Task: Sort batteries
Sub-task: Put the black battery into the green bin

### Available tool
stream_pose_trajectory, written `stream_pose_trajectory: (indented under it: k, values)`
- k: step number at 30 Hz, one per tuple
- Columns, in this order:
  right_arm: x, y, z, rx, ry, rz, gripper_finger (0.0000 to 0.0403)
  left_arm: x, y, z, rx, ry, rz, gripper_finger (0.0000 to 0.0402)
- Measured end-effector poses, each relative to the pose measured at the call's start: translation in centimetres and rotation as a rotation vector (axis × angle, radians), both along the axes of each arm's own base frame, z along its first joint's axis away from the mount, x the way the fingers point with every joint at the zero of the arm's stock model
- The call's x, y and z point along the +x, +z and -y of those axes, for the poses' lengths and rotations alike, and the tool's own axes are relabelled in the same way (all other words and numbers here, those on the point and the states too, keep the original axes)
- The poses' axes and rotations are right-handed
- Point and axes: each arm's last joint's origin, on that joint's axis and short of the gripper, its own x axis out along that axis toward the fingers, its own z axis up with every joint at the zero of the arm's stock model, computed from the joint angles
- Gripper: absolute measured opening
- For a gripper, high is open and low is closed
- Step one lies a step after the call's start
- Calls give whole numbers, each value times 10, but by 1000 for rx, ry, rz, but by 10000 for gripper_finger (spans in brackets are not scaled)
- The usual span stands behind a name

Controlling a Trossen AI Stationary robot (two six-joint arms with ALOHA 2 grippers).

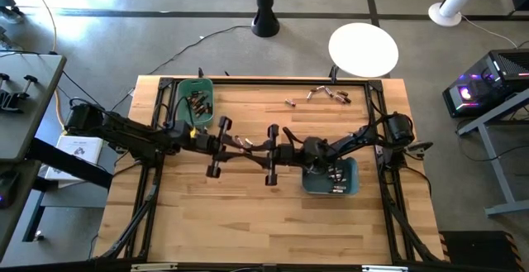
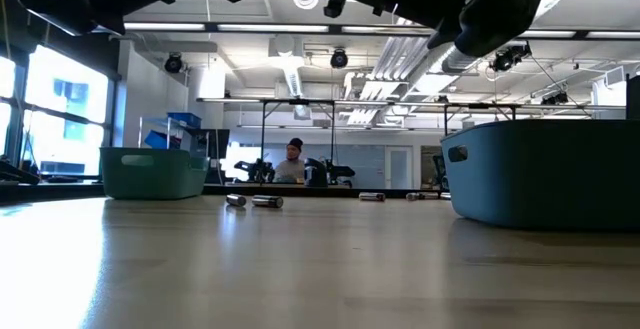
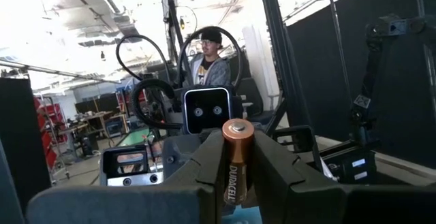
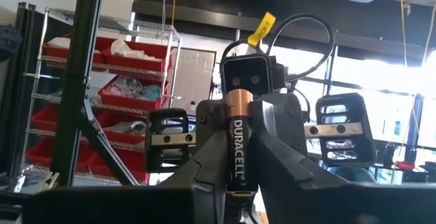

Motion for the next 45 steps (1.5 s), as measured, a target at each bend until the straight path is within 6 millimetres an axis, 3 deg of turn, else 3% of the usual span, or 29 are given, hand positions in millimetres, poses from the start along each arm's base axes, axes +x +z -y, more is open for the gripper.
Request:
stream_pose_trajectory:
  k: [7,14,17,19,22,25,27,30,33,37,41,45]
  values:
    - [2,-4,2,0,-26,-60,138,0,-2,4,11,-4,-22,38]
    - [-5,-8,15,-2,-309,-419,234,-6,5,2,5,60,-19,37]
    - [-17,-2,15,3,-421,-544,248,-13,12,-1,-19,153,-32,36]
    - [-25,2,14,18,-473,-616,249,-20,16,-7,-44,303,-75,36]
    - [-36,10,12,27,-508,-658,249,-29,27,-25,-6,695,-220,35]
    - [-40,15,8,23,-512,-655,249,-36,43,-57,15,1092,-427,35]
    - [-41,18,7,13,-507,-650,249,-44,51,-84,-29,1231,-604,35]
    - [-42,21,6,14,-503,-641,249,-57,54,-128,-229,1284,-859,35]
    - [-42,21,6,13,-503,-645,249,-70,35,-173,-414,1284,-1060,35]
    - [-42,20,6,17,-491,-649,249,-79,-10,-222,-575,1237,-1258,35]
    - [-42,19,5,8,-490,-656,249,-81,-50,-250,-634,1265,-1388,35]
    - [-43,19,5,7,-488,-660,249,-80,-77,-262,-653,1256,-1477,36]
